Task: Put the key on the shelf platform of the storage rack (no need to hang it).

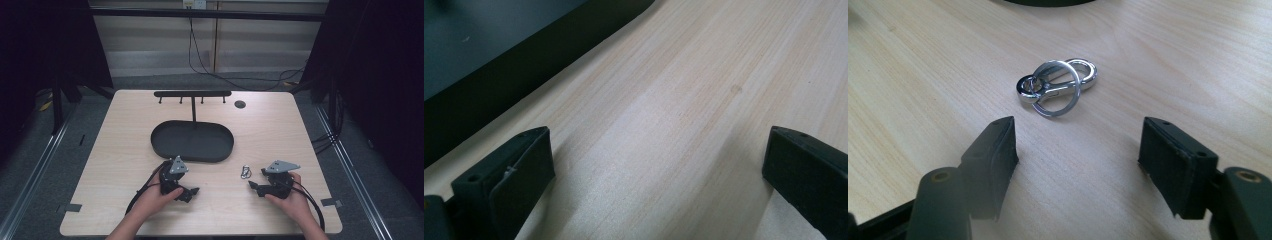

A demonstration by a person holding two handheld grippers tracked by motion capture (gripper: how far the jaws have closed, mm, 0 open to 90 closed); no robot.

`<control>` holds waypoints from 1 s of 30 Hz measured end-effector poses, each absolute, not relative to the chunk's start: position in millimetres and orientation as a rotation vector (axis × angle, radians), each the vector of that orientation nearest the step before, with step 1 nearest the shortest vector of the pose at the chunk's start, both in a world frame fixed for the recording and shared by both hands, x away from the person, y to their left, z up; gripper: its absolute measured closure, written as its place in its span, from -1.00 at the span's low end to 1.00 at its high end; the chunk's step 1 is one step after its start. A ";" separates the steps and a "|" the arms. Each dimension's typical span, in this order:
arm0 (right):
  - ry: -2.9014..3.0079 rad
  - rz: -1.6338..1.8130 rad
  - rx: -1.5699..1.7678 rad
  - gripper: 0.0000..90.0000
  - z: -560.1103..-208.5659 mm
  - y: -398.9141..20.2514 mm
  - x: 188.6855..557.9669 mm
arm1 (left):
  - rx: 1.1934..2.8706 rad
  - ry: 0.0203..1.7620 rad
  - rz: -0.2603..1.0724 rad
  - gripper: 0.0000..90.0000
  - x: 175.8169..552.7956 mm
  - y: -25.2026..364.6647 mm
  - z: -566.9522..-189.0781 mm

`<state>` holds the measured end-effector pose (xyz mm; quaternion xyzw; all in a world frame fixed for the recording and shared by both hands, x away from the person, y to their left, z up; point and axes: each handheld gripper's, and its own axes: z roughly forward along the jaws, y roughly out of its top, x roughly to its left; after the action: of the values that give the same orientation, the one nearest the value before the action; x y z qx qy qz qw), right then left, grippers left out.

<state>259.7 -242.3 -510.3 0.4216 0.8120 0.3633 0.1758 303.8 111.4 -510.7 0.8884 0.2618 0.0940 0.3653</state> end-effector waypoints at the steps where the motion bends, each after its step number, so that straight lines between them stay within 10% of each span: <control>1: 2.300 1.029 1.194 -0.38 -510.3 -242.3 259.7 | 2.285 0.672 0.241 -1.00 303.9 111.4 -510.7; 30: 2.527 0.645 1.383 -0.25 -475.6 -200.4 299.0 | 2.287 0.670 0.240 -1.00 303.9 111.0 -510.6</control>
<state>299.0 -200.4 -475.6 0.4662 0.8522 0.2177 0.0946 303.9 111.0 -510.6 0.8892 0.2603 0.0934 0.3645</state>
